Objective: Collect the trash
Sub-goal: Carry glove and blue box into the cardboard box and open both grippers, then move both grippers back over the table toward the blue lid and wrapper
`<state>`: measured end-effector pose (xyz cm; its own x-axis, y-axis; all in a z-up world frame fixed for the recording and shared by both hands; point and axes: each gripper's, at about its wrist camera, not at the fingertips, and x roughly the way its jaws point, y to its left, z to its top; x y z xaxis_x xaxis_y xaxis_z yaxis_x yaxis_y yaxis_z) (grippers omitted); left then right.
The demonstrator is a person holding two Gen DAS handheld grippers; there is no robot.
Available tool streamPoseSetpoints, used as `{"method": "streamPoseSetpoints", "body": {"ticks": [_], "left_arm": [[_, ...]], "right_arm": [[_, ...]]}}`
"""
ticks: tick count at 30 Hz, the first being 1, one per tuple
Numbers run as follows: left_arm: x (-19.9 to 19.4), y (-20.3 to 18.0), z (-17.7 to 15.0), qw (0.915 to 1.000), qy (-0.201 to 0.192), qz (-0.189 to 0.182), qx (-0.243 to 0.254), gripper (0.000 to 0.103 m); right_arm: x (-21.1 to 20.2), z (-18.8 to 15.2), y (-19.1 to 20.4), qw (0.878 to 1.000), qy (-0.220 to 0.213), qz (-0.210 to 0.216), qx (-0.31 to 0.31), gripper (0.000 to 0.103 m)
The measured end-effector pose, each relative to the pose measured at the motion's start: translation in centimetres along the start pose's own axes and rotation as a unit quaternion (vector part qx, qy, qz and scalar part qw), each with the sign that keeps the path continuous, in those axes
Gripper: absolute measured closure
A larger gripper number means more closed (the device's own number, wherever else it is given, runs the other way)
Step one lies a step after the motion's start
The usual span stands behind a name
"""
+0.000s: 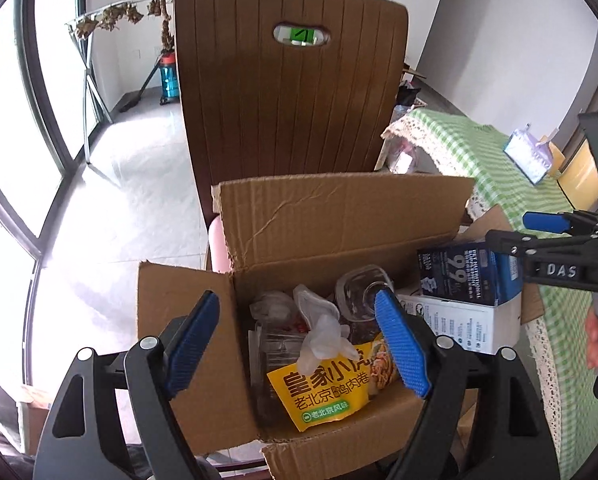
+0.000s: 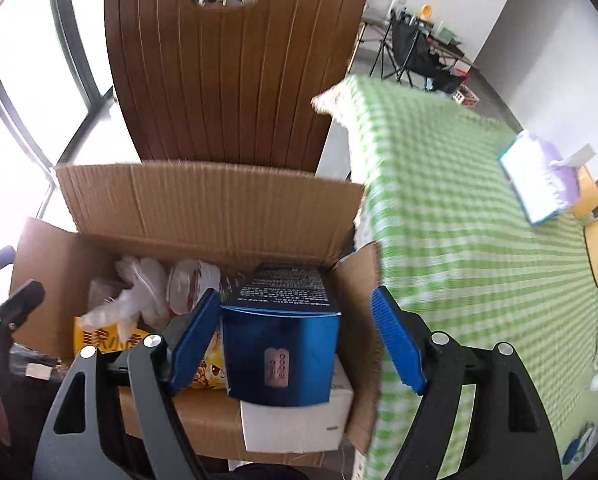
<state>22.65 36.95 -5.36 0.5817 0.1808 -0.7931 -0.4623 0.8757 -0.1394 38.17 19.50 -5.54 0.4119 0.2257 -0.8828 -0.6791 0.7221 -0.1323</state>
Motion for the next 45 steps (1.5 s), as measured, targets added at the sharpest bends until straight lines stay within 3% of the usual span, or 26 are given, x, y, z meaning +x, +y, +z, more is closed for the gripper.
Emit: {"method": "streamPoseSetpoints", "body": {"ticks": [15, 21, 24, 25, 27, 30, 38, 45], "left_arm": [[-9.3, -2.1, -0.5, 0.9956, -0.090, 0.027, 0.008, 0.018], [-12.5, -3.1, -1.8, 0.9884, -0.145, 0.044, 0.010, 0.014], [-14.3, -3.1, -3.3, 0.9753, -0.215, 0.052, 0.002, 0.012], [-15.1, -3.2, -4.2, 0.9670, -0.248, 0.057, -0.003, 0.011], [-16.1, -3.5, -5.4, 0.9561, -0.287, 0.061, -0.001, 0.009], [-16.9, -4.4, -6.4, 0.9496, -0.308, 0.056, 0.014, 0.009], [-18.7, -8.7, -7.5, 0.9408, -0.333, 0.030, 0.056, 0.007], [-17.5, -16.6, -8.5, 0.9448, -0.308, -0.044, 0.101, 0.007]], "right_arm": [[-8.5, -2.2, -0.4, 0.997, -0.071, 0.043, 0.012, 0.024], [-11.7, -4.6, -0.7, 0.989, -0.132, 0.065, 0.023, 0.023], [-14.0, -7.3, -1.0, 0.972, -0.225, 0.066, 0.031, 0.021], [-14.6, -8.2, -1.1, 0.964, -0.256, 0.065, 0.033, 0.021], [-15.8, -10.7, -1.3, 0.942, -0.330, 0.060, 0.033, 0.018], [-16.9, -13.3, -1.5, 0.922, -0.383, 0.041, 0.036, 0.017], [-19.7, -17.3, -5.7, 0.903, -0.417, 0.022, 0.101, 0.017], [-21.7, -24.4, -14.8, 0.897, -0.394, -0.071, 0.187, 0.017]]}}
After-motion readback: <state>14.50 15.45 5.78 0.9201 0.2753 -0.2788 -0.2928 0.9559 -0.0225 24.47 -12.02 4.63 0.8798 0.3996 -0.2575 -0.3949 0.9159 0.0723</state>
